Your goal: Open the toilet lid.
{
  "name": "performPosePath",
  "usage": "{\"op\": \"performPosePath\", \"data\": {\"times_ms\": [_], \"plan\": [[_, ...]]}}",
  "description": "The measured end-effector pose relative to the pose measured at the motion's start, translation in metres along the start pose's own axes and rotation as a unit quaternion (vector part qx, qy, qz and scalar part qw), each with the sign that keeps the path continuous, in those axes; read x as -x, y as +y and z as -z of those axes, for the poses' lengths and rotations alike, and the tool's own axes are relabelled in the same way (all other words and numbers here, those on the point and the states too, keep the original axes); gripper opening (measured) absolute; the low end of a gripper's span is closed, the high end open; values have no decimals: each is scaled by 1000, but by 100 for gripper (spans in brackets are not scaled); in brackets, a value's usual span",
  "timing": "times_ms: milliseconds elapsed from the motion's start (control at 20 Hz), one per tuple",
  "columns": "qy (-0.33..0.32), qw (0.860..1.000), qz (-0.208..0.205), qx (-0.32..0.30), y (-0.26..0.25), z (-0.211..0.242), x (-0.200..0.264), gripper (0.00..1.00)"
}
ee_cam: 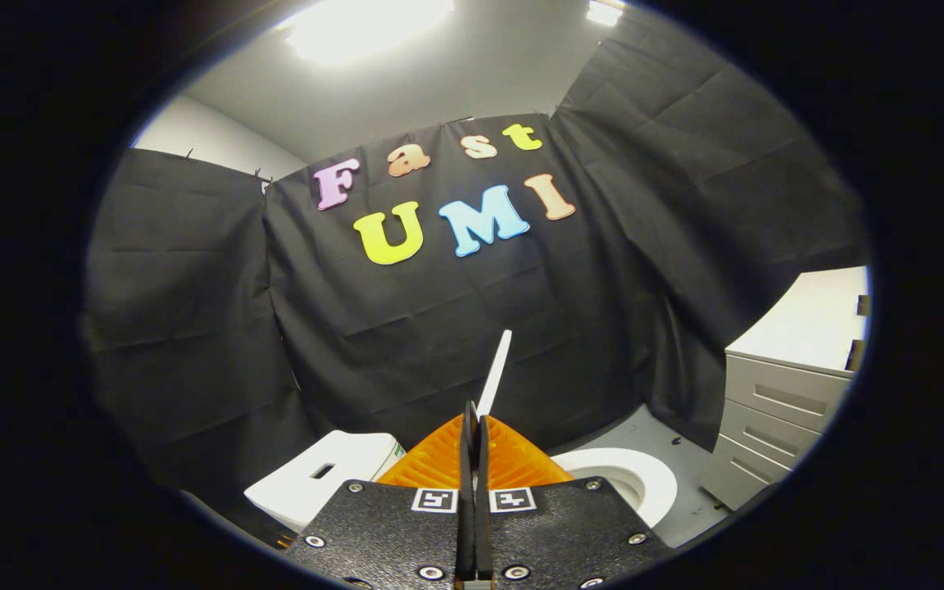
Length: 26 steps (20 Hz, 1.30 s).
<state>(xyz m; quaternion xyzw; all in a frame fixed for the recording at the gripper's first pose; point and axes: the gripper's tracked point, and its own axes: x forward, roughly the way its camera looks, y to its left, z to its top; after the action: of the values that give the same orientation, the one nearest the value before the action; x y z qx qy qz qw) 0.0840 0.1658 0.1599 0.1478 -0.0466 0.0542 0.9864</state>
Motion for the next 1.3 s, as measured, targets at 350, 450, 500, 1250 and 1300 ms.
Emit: {"op": "performPosePath", "data": {"times_ms": [350,450,500,1250,1300], "plan": [[-8,1000,-8,15,37,-8,-6,0],[-13,1000,-15,23,48,-9,-7,0],[-16,999,-20,28,55,-10,-6,0],[-49,991,-75,103,143,-6,-13,0],[-53,989,-81,110,150,-5,-14,0]]}}
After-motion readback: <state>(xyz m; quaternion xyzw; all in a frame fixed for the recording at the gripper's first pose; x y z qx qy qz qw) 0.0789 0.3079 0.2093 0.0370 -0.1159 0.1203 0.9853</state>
